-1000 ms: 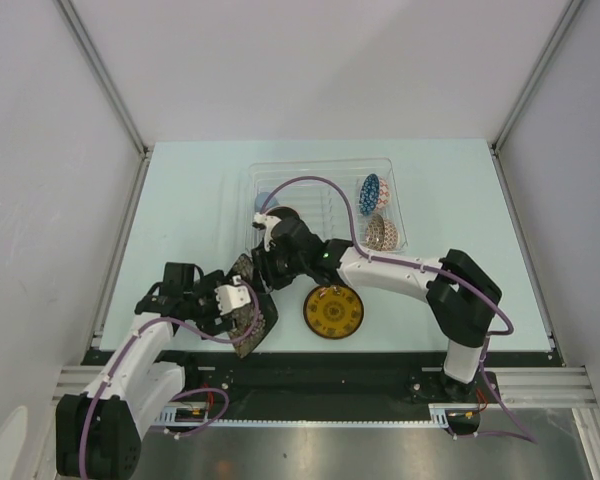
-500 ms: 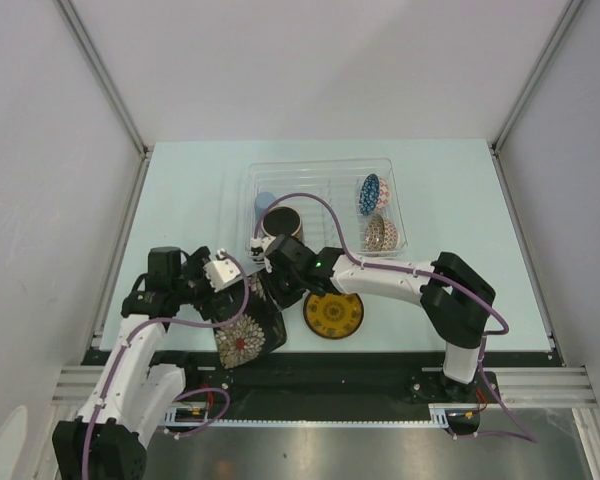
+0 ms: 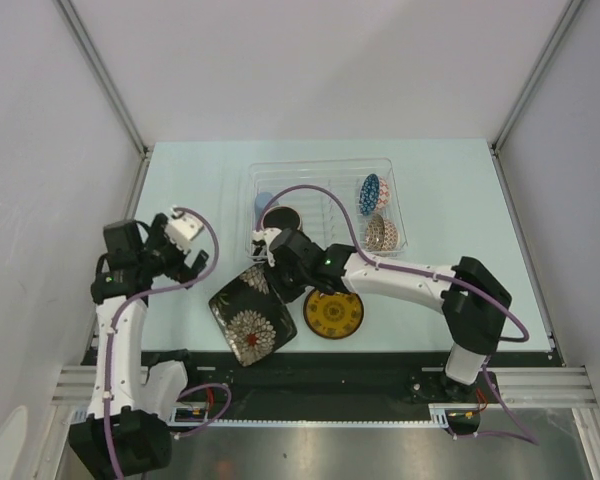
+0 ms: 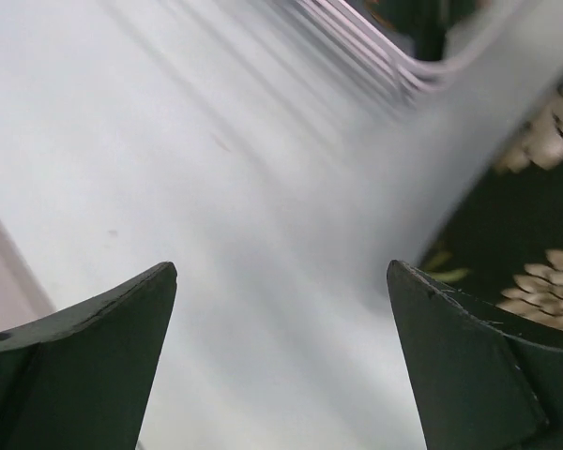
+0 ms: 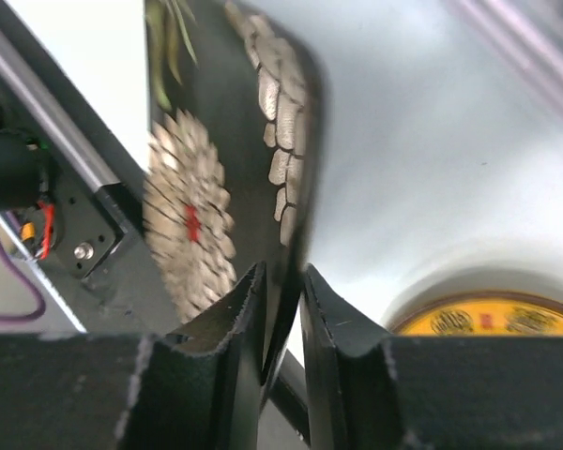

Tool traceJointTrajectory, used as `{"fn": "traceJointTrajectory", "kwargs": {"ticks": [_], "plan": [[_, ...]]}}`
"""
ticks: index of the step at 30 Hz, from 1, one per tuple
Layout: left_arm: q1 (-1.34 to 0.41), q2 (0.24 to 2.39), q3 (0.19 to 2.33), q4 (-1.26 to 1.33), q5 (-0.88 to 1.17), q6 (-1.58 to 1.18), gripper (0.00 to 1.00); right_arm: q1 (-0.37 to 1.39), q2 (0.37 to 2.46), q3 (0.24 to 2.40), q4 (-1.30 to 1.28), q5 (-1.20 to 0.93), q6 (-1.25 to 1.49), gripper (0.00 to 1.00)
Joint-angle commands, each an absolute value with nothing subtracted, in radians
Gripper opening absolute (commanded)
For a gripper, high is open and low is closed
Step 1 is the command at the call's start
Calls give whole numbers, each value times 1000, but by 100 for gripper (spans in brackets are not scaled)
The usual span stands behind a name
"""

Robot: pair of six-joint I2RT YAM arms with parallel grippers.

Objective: Load the mixed dishes into the dish rack

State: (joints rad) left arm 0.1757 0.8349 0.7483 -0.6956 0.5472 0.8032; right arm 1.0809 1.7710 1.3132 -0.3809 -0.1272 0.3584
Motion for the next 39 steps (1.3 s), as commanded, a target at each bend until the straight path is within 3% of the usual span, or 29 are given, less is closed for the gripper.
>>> {"fn": "traceJointTrajectory", "kwargs": {"ticks": [1, 7, 17, 26, 29, 35, 39], "plan": [[328, 903, 903, -673, 719, 697, 100, 1091, 1609, 1341, -351, -98, 284, 0], [452, 1112, 1048, -724, 877, 597, 98, 1088, 1510, 1379, -396, -55, 229, 0], [453, 1065, 971, -664, 937, 492, 98, 1060, 1473, 1520, -495, 70, 97, 0], [453, 1092, 937, -664, 972, 442, 98, 991, 1572, 1919, -611, 302, -254, 0], [453, 1106, 934, -666, 992, 431, 97, 931, 1579, 1970, -542, 353, -442, 0], [453, 1095, 925, -649, 994, 419, 97, 795, 1434, 1583, 57, 280, -930, 0], [453, 1104, 925, -637, 997, 399, 97, 663, 1486, 1634, 37, 175, -888, 0]]}}
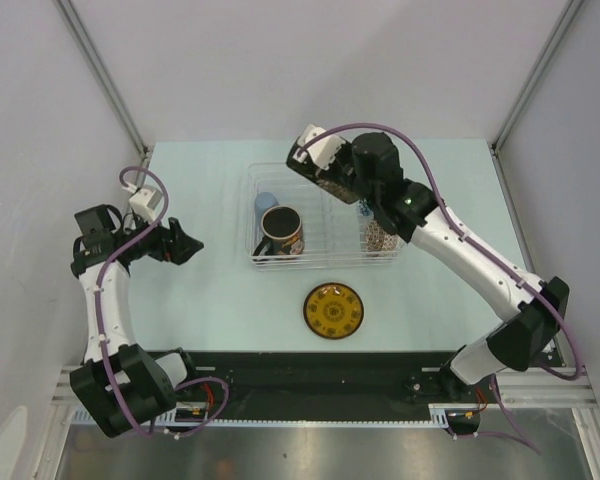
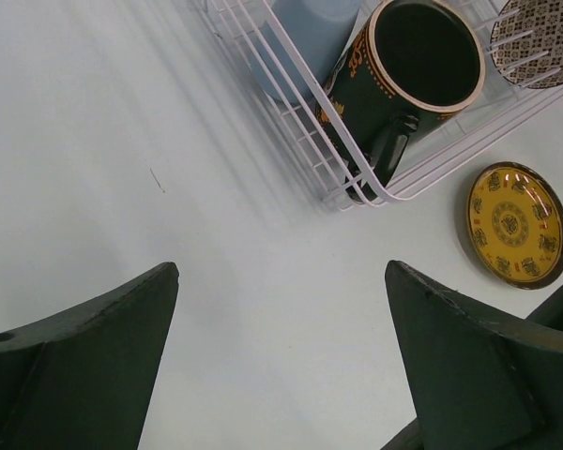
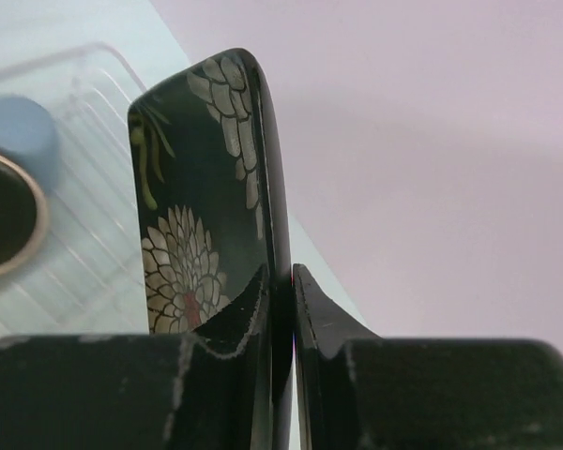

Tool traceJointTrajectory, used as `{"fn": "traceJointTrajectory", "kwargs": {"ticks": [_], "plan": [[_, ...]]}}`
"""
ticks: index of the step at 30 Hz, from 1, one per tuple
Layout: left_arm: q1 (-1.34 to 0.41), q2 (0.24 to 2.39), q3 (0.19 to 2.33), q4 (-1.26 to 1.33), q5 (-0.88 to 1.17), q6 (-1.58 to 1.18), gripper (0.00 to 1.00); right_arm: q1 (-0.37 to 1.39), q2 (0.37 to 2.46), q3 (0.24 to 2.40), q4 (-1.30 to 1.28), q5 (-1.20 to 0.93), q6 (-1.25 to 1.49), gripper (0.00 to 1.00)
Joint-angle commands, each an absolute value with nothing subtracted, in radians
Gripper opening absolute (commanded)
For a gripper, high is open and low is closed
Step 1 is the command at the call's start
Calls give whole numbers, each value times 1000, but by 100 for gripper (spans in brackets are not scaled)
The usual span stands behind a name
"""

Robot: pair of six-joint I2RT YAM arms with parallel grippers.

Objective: Load the mixed dishes into the dish rack

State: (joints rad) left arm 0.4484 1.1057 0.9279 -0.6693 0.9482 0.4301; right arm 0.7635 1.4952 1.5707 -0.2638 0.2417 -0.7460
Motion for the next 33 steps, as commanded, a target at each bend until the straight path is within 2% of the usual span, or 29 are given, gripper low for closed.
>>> {"fn": "traceJointTrajectory", "kwargs": {"ticks": [1, 5, 12, 26, 33], "plan": [[453, 1109, 925, -626, 996, 396, 97, 640, 1506, 1641, 35, 155, -888, 0], [453, 1127, 923, -604, 993, 377, 97, 578, 1531, 1565, 138, 52, -989, 0], [453, 1157, 919, -581, 980, 370, 97, 499, 1623, 1566, 150, -172, -1049, 0], [453, 1203, 914, -565, 977, 374, 97, 506, 1793, 1628, 115, -193, -1414, 0], [453, 1221, 890, -549, 976, 373, 96, 508, 1818, 1696, 92, -199, -1453, 0]]}}
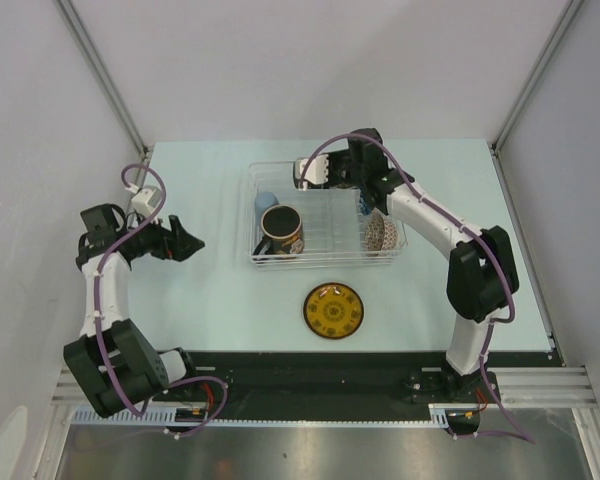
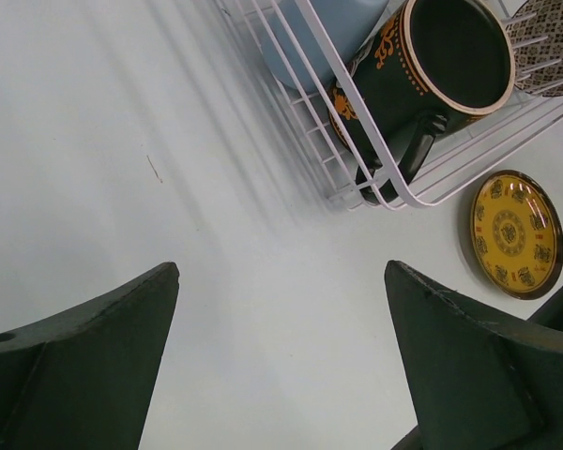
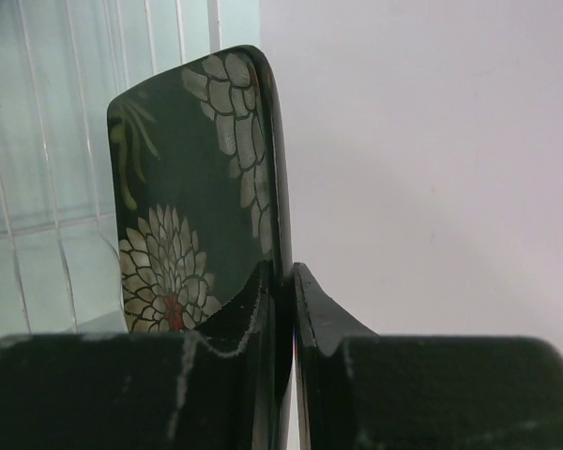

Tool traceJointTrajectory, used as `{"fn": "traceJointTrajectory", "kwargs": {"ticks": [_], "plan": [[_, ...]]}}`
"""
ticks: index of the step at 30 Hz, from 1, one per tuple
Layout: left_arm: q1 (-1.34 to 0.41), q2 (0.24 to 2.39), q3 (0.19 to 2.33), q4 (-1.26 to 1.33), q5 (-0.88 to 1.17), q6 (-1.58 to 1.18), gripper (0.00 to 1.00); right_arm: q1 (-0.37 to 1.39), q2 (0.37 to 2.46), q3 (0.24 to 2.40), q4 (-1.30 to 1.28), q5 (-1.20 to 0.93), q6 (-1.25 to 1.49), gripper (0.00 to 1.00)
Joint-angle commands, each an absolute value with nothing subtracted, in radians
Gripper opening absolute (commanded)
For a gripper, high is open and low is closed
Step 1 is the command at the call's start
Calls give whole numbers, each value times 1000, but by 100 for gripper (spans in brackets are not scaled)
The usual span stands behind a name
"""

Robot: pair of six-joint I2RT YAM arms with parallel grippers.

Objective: Load the mixed dishes into the dish rack

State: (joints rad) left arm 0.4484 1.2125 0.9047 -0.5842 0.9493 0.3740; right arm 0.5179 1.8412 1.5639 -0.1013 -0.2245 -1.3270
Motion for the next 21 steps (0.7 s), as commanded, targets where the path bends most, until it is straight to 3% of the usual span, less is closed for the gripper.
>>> {"fn": "traceJointTrajectory", "kwargs": {"ticks": [1, 17, 21], "plan": [[453, 1221, 890, -546, 979, 371, 96, 506, 1825, 1721, 83, -199, -1456, 0], [453, 1230, 888, -522, 977, 353, 96, 505, 1898, 1712, 5, -295, -1497, 0], [453, 1243, 888, -520, 976, 351, 96, 506, 1878, 1614, 30, -272, -1480, 0]]}}
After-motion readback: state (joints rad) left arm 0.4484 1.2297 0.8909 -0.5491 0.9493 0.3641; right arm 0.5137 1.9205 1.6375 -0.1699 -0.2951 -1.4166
